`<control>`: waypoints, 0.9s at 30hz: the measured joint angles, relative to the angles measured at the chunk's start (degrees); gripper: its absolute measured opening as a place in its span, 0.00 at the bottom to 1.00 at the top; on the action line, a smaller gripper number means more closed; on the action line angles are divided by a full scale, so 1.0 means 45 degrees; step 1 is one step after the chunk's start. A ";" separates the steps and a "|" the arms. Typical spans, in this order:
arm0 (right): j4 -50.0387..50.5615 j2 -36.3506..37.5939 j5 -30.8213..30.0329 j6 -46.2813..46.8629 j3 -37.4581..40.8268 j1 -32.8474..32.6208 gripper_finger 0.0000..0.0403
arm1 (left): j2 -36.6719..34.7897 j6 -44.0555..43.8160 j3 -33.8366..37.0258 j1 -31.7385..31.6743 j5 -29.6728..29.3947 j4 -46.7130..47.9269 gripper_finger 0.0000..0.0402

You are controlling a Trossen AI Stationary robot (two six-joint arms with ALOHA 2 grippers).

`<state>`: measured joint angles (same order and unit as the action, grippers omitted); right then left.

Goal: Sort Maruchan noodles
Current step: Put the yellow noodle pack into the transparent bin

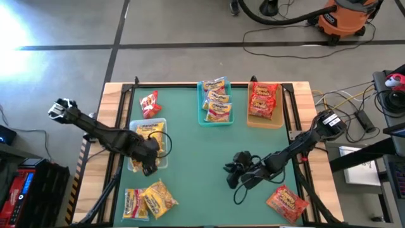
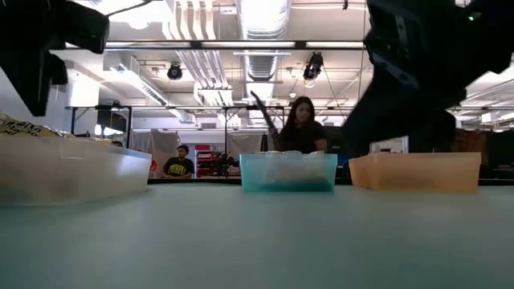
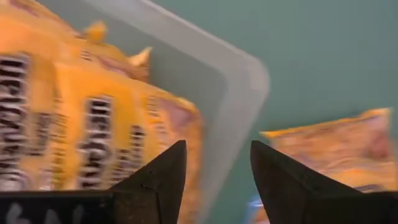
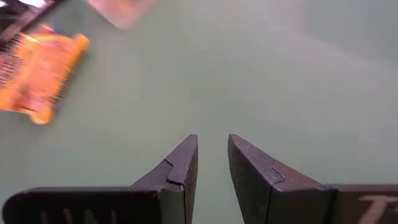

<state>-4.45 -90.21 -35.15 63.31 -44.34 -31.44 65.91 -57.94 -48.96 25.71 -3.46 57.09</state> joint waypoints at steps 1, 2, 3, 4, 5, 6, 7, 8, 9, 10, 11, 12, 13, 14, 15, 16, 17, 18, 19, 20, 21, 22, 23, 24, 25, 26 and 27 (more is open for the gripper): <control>-0.0341 0.0000 0.0001 -0.0337 0.0000 0.0039 0.20 | -0.0010 -0.0507 -0.0029 0.0222 -0.0004 -0.0224 0.40; -0.0622 0.0000 -0.0004 -0.0615 0.0000 0.0085 0.20 | -0.0019 -0.1219 -0.0032 0.0452 0.0003 -0.0519 0.39; -0.0845 0.0000 -0.0001 -0.0808 0.0000 0.0130 0.20 | -0.0017 -0.2059 -0.0032 0.0703 -0.0004 -0.0788 0.39; -0.1001 0.0000 -0.0001 -0.0948 0.0000 0.0177 0.20 | 0.0021 -0.3026 -0.0028 0.0961 -0.0002 -0.1052 0.39; -0.1086 0.0000 -0.0001 -0.0941 0.0000 0.0231 0.20 | 0.0096 -0.4035 -0.0027 0.1244 -0.0009 -0.1275 0.39; -0.1143 0.0000 0.0003 -0.0855 0.0000 0.0262 0.20 | 0.0206 -0.4998 -0.0027 0.1582 -0.0002 -0.1524 0.39; -0.1180 0.0000 0.0008 -0.0633 0.0000 0.0324 0.20 | 0.0366 -0.5870 -0.0027 0.1928 -0.0005 -0.1832 0.39; -0.1194 0.0000 0.0038 -0.0414 0.0000 0.0344 0.20 | 0.0549 -0.6726 -0.0023 0.2299 -0.0002 -0.2171 0.39; -0.1214 0.0000 0.0109 -0.0214 0.0000 0.0387 0.20 | 0.0749 -0.7458 -0.0019 0.2683 0.0000 -0.2562 0.38; -0.1228 0.0000 0.0188 -0.0075 0.0000 0.0394 0.20 | 0.0969 -0.8097 -0.0020 0.3051 0.0000 -0.3019 0.38; -0.1239 0.0000 0.0240 -0.0050 0.0000 0.0397 0.20 | 0.1200 -0.8698 -0.0023 0.3411 0.0005 -0.3489 0.38; -0.1272 0.0000 0.0282 -0.0070 0.0000 0.0399 0.20 | 0.1455 -0.9276 -0.0051 0.3767 0.0006 -0.3875 0.38; -0.1322 0.0000 0.0433 -0.0123 0.0000 0.0399 0.20 | 0.1724 -0.9834 -0.0140 0.4088 0.0014 -0.4113 0.38; -0.1399 0.0000 0.0607 -0.0260 0.0000 0.0399 0.20 | 0.1991 -1.0342 -0.0279 0.4354 0.0026 -0.4288 0.38; -0.1487 0.0000 0.0754 -0.0339 0.0000 0.0401 0.20 | 0.2243 -1.0836 -0.0473 0.4584 0.0039 -0.4325 0.38; -0.1578 0.0000 0.0874 -0.0418 0.0000 0.0409 0.20 | 0.2510 -1.1247 -0.0690 0.4791 0.0034 -0.4331 0.38; -0.1624 0.0000 0.0965 -0.0461 0.0000 0.0409 0.20 | 0.2776 -1.1593 -0.0901 0.4960 0.0034 -0.4340 0.38; -0.1634 0.0000 0.1023 -0.0487 0.0000 0.0416 0.20 | 0.3071 -1.1873 -0.1097 0.5111 0.0029 -0.4327 0.38; -0.1649 0.0000 0.1053 -0.0502 0.0000 0.0443 0.20 | 0.3384 -1.2068 -0.1304 0.5239 0.0032 -0.4304 0.38; -0.1679 0.0000 0.1053 -0.0501 0.0000 0.0462 0.20 | 0.3696 -1.2216 -0.1519 0.5337 0.0035 -0.4306 0.38; -0.1751 0.0000 0.1060 -0.0502 0.0000 0.0488 0.20 | 0.4010 -1.2299 -0.1725 0.5413 0.0101 -0.4313 0.38; -0.1823 0.0000 0.1137 -0.0501 0.0000 0.0531 0.20 | 0.4324 -1.2310 -0.1919 0.5467 0.0291 -0.4317 0.38; -0.1851 0.0000 0.1171 -0.0492 0.0000 0.0559 0.20 | 0.4618 -1.2281 -0.2089 0.5521 0.0453 -0.4319 0.38; -0.1842 0.0000 0.1207 -0.0385 0.0000 0.0587 0.20 | 0.4903 -1.2268 -0.2228 0.5538 0.0648 -0.4309 0.38; -0.1841 0.0000 0.1240 -0.0338 0.0000 0.0616 0.20 | 0.5142 -1.2273 -0.2333 0.5562 0.0849 -0.4286 0.38; -0.1841 0.0000 0.1246 -0.0301 0.0000 0.0639 0.20 | 0.5354 -1.2268 -0.2417 0.5571 0.0993 -0.4249 0.38; -0.1845 0.0000 0.1252 -0.0299 0.0000 0.0646 0.20 | 0.5529 -1.2267 -0.2486 0.5581 0.1087 -0.4232 0.38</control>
<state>-12.75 -90.21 -29.52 61.97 -44.34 -28.54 90.79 -113.14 -60.14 50.83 1.43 38.05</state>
